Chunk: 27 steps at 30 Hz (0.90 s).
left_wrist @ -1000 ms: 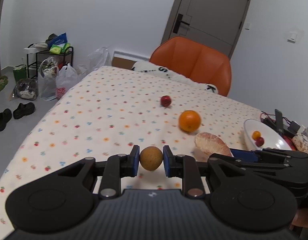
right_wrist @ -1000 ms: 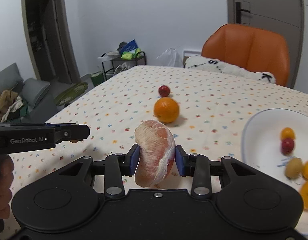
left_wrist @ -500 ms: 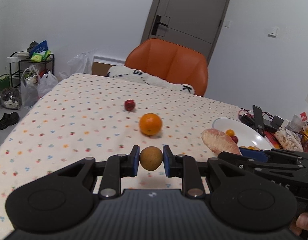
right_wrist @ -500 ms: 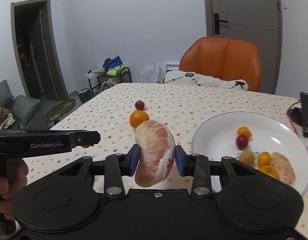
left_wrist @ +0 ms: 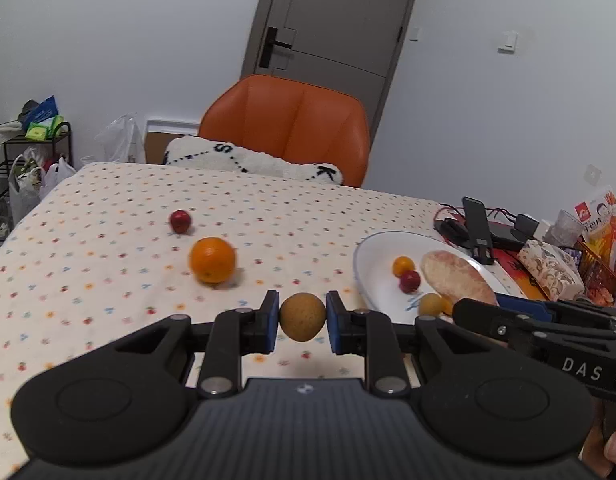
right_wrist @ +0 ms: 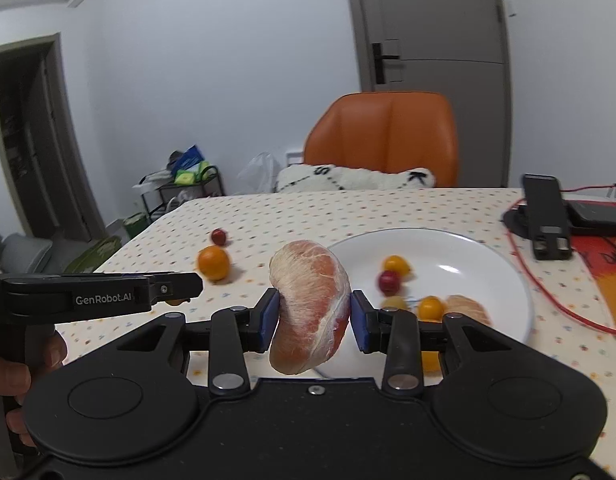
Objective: Organize fruits
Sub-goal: 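Carry the kiwi and pomelo segment to the plate and open both tools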
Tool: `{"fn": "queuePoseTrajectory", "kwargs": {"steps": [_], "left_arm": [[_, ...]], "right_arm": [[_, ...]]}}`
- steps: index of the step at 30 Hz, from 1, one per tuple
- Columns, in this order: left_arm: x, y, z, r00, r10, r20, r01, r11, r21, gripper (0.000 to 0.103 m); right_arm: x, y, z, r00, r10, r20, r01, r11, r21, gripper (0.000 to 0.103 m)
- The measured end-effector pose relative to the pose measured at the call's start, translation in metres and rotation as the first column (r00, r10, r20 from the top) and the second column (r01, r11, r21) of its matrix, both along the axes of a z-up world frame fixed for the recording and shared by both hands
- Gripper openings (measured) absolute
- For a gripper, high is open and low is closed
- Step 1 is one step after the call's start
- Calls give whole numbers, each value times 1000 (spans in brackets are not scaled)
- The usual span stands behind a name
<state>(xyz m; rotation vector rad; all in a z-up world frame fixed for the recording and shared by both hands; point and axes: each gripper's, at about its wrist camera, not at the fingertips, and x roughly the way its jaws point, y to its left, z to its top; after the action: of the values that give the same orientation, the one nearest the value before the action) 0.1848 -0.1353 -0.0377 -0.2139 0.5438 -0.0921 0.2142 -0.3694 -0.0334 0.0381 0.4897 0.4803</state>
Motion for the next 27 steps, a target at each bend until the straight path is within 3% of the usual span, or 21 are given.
{"fn": "queuePoseTrajectory", "kwargs": {"steps": [11, 27], "left_arm": [[22, -39, 7, 999, -51, 0, 51, 998, 35, 23], [71, -84, -6, 995, -86, -45, 90, 993, 77, 23]], "right_arm": [[14, -52, -3, 995, -102, 9, 102, 994, 50, 36], [58, -79, -17, 987, -159, -27, 160, 987, 27, 36]]}}
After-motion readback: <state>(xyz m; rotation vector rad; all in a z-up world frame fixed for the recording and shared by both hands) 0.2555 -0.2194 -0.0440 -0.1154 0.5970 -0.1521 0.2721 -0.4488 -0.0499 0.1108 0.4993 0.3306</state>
